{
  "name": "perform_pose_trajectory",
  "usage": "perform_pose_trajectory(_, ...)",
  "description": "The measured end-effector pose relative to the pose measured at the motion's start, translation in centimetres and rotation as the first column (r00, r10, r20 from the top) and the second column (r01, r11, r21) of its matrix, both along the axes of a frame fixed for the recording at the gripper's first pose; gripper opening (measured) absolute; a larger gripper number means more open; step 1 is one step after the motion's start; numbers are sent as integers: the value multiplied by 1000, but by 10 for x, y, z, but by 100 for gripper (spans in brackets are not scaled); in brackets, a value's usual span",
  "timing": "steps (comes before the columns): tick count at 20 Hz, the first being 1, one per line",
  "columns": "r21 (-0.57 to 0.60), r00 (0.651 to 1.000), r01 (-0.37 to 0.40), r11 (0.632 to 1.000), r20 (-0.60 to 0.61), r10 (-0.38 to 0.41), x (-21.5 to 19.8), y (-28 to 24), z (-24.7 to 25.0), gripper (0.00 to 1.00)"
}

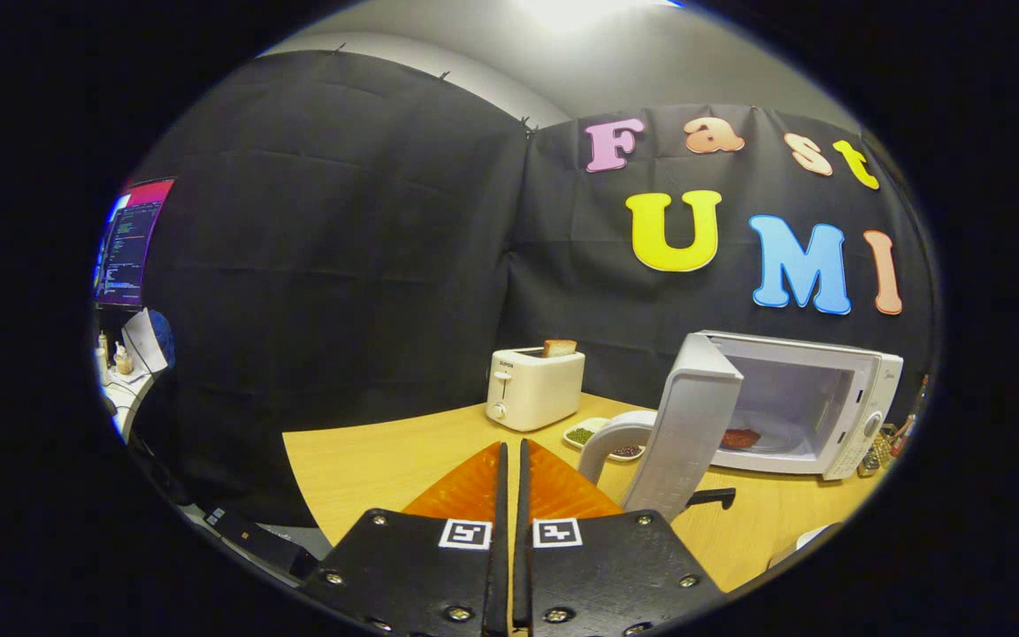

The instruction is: Open the microwave, put the food inside, and close the microwave door.

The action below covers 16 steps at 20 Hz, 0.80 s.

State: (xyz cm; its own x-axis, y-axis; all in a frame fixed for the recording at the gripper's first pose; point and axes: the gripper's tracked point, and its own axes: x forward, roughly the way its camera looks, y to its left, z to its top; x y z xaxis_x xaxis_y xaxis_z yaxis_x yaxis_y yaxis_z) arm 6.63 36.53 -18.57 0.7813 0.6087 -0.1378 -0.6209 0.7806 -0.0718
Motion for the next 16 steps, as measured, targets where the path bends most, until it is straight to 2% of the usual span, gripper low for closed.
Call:
perform_pose_trajectory(1, -6, 999, 40, 999, -6, -40, 9, -6, -5, 3)
perform_pose_trajectory(2, 7, 999, 30, 1000, -28, -30, 12, -1, -8, 3)
perform_pose_trajectory(4, -8, 997, 57, 998, -43, -58, 15, -10, -14, 2)
perform_pose_trajectory(6, -26, 994, 110, 994, 7, -110, 21, -31, -9, 2)
perform_pose_trajectory(10, -16, 982, 185, 983, -22, -186, 44, -85, -14, 3)
perform_pose_trajectory(16, -37, 925, 380, 924, 7, -380, 100, -191, -9, 2)
